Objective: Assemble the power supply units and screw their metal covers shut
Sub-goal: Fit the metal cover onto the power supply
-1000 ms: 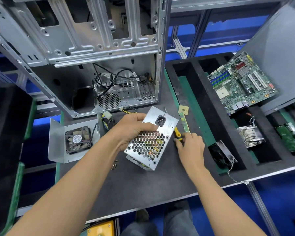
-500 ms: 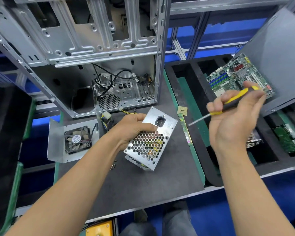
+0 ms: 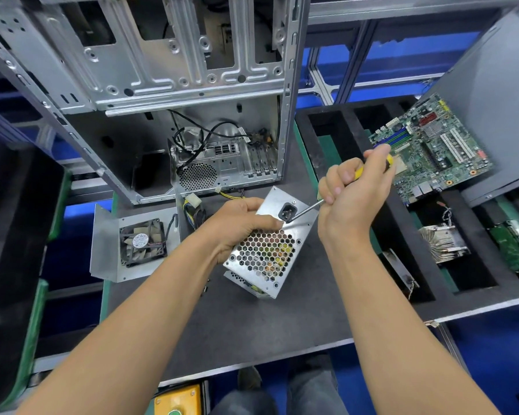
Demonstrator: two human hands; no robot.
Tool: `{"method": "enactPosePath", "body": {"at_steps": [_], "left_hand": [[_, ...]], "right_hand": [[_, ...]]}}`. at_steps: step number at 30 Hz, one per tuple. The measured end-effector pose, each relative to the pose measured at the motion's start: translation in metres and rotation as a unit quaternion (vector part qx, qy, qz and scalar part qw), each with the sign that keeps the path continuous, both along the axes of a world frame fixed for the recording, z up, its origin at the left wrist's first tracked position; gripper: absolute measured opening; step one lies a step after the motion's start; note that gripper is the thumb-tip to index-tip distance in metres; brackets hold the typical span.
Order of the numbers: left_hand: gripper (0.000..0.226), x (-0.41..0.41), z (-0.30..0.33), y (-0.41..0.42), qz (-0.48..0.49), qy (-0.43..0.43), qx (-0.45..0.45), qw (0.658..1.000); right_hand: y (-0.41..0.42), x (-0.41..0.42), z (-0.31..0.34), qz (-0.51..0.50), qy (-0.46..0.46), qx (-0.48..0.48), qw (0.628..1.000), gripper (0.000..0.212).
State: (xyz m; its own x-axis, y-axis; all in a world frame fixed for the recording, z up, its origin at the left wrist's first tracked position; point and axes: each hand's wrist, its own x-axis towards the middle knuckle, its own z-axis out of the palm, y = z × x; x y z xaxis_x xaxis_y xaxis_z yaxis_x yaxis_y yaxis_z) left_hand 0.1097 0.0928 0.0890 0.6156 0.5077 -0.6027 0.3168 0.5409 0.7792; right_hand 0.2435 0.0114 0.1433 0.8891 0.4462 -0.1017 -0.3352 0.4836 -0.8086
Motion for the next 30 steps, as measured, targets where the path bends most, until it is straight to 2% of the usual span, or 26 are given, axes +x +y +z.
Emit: {"method": "enactPosePath", "body": {"at_steps": [12,17,20,22,23,26,28,30], "left_hand": [[0.034,0.000,0.000,0.000,0.007,-0.008,-0.006,1.000],[0.035,0.000,0.002,0.000,0.009,-0.011,-0.007,1.000],[0.038,0.000,0.002,0.000,0.008,-0.016,-0.006,1.000],[0.040,0.000,0.002,0.000,0.006,-0.020,-0.002,1.000],[0.041,-0.001,0.002,0.000,0.005,-0.023,-0.001,1.000],[0.040,-0.001,0.002,0.000,-0.001,-0.031,0.010,0.999],[0.038,-0.001,0.002,0.000,0.001,-0.036,0.003,0.999],[0.036,0.000,0.000,0.000,0.005,-0.036,-0.009,0.999]], "right_hand": [[0.007,-0.006,-0.007,0.010,-0.072,-0.017,0.997,0.019],[0.007,-0.017,-0.002,0.041,-0.175,-0.020,0.984,0.018],[0.004,-0.026,0.005,0.084,-0.282,-0.029,0.955,0.014],[-0.001,-0.028,0.011,0.112,-0.376,-0.085,0.916,0.010],[-0.004,-0.027,0.015,0.122,-0.433,-0.126,0.884,0.010],[-0.014,-0.013,0.034,0.149,-0.577,-0.224,0.771,0.014],[-0.020,-0.002,0.056,0.196,-0.625,-0.285,0.699,0.025],[-0.022,0.003,0.075,0.243,-0.666,-0.364,0.604,0.032]]}}
